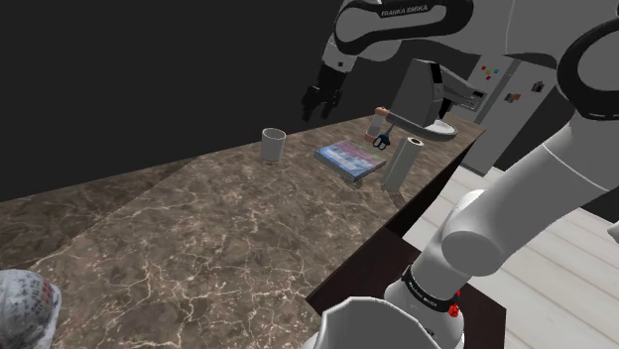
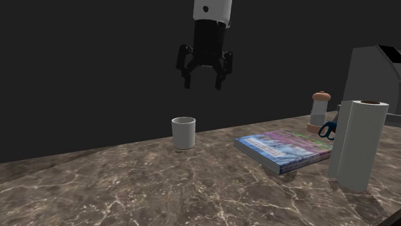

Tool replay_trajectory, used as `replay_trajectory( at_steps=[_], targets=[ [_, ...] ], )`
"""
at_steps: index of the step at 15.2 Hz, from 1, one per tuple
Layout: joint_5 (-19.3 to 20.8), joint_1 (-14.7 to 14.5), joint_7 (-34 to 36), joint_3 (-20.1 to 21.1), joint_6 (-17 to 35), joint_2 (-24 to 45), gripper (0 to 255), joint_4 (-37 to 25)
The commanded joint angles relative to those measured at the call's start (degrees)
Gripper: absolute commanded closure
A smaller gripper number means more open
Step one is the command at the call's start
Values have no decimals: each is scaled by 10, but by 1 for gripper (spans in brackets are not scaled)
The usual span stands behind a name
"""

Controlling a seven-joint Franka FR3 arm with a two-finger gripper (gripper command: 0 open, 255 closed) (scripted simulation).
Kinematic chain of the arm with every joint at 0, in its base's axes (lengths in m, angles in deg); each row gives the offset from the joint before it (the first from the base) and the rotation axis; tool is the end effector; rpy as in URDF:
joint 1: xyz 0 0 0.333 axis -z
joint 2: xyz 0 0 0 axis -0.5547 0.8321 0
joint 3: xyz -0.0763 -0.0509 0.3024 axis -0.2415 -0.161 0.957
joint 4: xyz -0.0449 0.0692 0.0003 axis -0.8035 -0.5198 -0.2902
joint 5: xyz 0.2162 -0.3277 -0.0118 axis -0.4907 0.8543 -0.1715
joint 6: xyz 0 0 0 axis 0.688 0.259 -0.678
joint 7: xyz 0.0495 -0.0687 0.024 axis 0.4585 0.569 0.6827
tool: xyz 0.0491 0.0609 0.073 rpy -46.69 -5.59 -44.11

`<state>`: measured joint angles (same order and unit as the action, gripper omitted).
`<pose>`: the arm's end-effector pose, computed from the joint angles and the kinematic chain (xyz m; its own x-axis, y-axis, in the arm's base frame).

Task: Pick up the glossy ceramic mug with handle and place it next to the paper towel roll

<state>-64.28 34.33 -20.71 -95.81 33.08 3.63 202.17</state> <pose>0.4915 -0.0614 0.5102 0.9943 -0.0389 0.0989 -0.0315 -0.9966 -0.0758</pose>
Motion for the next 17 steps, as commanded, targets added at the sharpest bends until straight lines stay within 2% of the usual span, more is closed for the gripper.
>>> replay_trajectory(
  at_steps=[1, 8, 15, 17],
  targets=[
    [-4, 0, -15, -6, 13, 46, 0, -29],
    [-27, 7, -60, -16, 47, 201, 0, -135],
    [-47, 23, -94, -14, 48, 358, 0, -278],
    [-48, 23, -95, -13, 60, 365, 0, -272]
  ],
)
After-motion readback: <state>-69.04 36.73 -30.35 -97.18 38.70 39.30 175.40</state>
